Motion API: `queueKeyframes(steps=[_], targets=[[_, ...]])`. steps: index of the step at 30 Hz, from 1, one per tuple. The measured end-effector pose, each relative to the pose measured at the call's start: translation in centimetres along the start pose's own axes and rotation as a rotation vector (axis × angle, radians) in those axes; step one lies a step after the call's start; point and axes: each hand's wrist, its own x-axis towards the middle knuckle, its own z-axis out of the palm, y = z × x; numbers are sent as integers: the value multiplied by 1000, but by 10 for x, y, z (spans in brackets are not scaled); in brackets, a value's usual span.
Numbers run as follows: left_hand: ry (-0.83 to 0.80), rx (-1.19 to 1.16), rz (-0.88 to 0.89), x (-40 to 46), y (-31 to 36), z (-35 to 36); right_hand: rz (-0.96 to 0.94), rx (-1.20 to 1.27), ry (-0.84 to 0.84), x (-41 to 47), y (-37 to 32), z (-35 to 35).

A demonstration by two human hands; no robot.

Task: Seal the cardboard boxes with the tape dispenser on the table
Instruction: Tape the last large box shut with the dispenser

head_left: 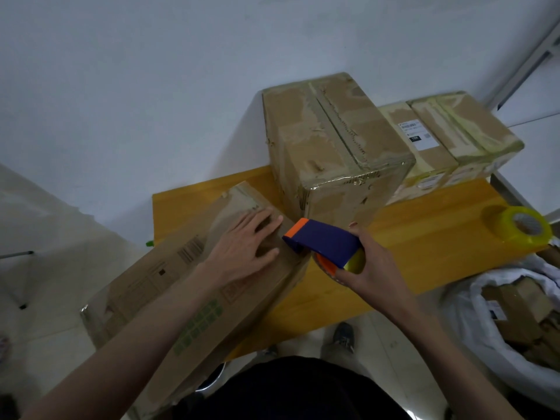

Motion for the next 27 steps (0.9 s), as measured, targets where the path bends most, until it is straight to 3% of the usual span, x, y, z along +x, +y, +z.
queueKeyframes(steps=[8,19,27], targets=[[-143,66,-114,4,20,9,3,8,-3,-2,5,2],[-135,134,-153,13,-5,4,33,22,-35,14,-10,6],[-117,147,-160,16,-4,1,96,159,5,-28,-7,-25]])
